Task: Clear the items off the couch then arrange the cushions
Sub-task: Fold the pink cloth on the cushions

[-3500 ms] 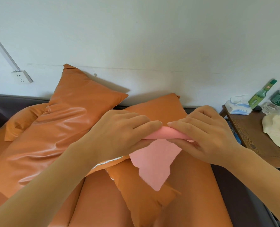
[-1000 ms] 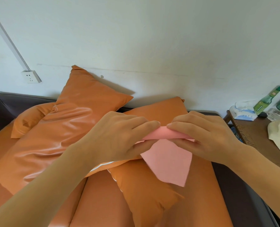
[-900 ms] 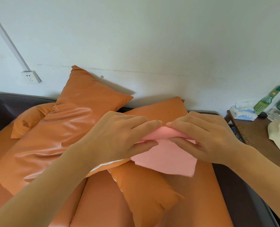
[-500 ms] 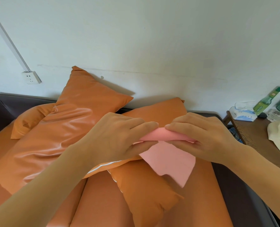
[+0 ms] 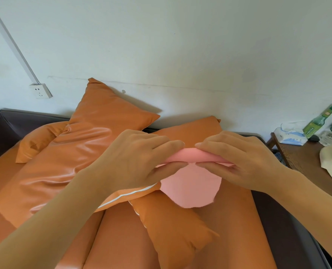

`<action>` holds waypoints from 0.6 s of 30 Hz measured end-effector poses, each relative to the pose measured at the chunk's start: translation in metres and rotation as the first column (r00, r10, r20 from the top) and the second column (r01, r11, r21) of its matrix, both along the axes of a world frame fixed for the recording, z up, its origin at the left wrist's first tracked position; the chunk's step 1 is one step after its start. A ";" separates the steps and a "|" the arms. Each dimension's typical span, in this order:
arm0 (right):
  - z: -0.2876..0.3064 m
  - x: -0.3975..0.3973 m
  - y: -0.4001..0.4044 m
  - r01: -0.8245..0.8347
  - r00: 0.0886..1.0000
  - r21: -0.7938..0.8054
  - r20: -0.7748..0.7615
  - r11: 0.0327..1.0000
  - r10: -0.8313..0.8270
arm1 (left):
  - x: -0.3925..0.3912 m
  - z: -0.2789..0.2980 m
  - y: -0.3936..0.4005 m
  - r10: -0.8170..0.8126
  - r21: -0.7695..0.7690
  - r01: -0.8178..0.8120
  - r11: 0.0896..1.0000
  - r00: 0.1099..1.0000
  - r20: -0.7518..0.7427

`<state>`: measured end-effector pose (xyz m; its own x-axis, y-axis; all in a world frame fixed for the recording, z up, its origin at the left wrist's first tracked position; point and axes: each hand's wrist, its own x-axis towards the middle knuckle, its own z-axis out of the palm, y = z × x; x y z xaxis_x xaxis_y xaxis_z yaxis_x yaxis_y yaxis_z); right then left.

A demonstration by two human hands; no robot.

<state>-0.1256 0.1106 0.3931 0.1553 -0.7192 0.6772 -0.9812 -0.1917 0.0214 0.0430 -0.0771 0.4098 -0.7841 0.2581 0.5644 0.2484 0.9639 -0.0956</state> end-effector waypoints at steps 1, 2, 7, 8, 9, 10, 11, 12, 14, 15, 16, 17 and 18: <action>0.000 0.000 0.000 -0.004 1.000 -0.001 -0.015 1.000 0.004 | 0.001 0.001 0.001 -0.011 0.007 0.012 1.000 1.000 -0.021; 0.000 0.000 0.000 -0.004 1.000 0.003 -0.026 1.000 0.004 | 0.001 0.001 0.002 -0.024 0.017 0.025 1.000 0.999 -0.043; 0.001 0.001 -0.002 0.020 1.000 0.032 -0.008 0.999 -0.019 | 0.000 -0.001 -0.002 -0.062 0.008 0.063 0.998 0.993 -0.104; 0.002 0.002 -0.002 0.020 1.000 0.046 0.005 0.999 -0.020 | -0.001 -0.002 -0.003 -0.063 0.003 0.063 0.998 0.993 -0.104; 0.002 0.002 -0.002 0.019 1.000 0.053 0.023 0.998 -0.021 | -0.001 -0.003 -0.004 -0.062 0.008 0.063 0.998 0.993 -0.098; 0.003 0.003 -0.002 0.022 0.999 0.061 0.038 0.998 -0.024 | -0.002 -0.003 -0.005 -0.060 0.023 0.062 0.998 0.994 -0.090; 0.004 0.003 -0.003 0.021 0.998 0.061 0.052 0.998 -0.024 | -0.002 -0.004 -0.005 -0.057 0.045 0.061 0.997 0.995 -0.080; 0.004 0.004 -0.003 0.023 0.998 0.051 0.049 0.998 -0.025 | -0.002 -0.004 -0.005 -0.054 0.068 0.059 0.996 0.996 -0.072; 0.003 0.002 -0.004 0.023 1.000 0.013 0.021 1.000 -0.023 | -0.002 -0.005 -0.005 -0.049 0.092 0.054 0.994 0.997 -0.064; 0.003 0.002 -0.004 0.021 1.000 -0.002 0.008 1.000 -0.021 | -0.002 -0.004 -0.005 -0.047 0.096 0.053 0.994 0.997 -0.062; 0.003 0.001 -0.005 0.021 1.000 -0.001 0.003 1.000 -0.021 | -0.001 -0.004 -0.005 -0.046 0.096 0.052 0.994 0.997 -0.065; 0.003 0.001 -0.005 0.027 1.000 0.014 -0.002 1.000 -0.027 | -0.001 -0.003 -0.004 -0.045 0.099 0.052 0.994 0.997 -0.068; 0.003 0.001 -0.005 0.035 0.999 0.038 0.004 0.999 -0.035 | -0.002 -0.002 -0.004 -0.046 0.104 0.053 0.993 0.996 -0.072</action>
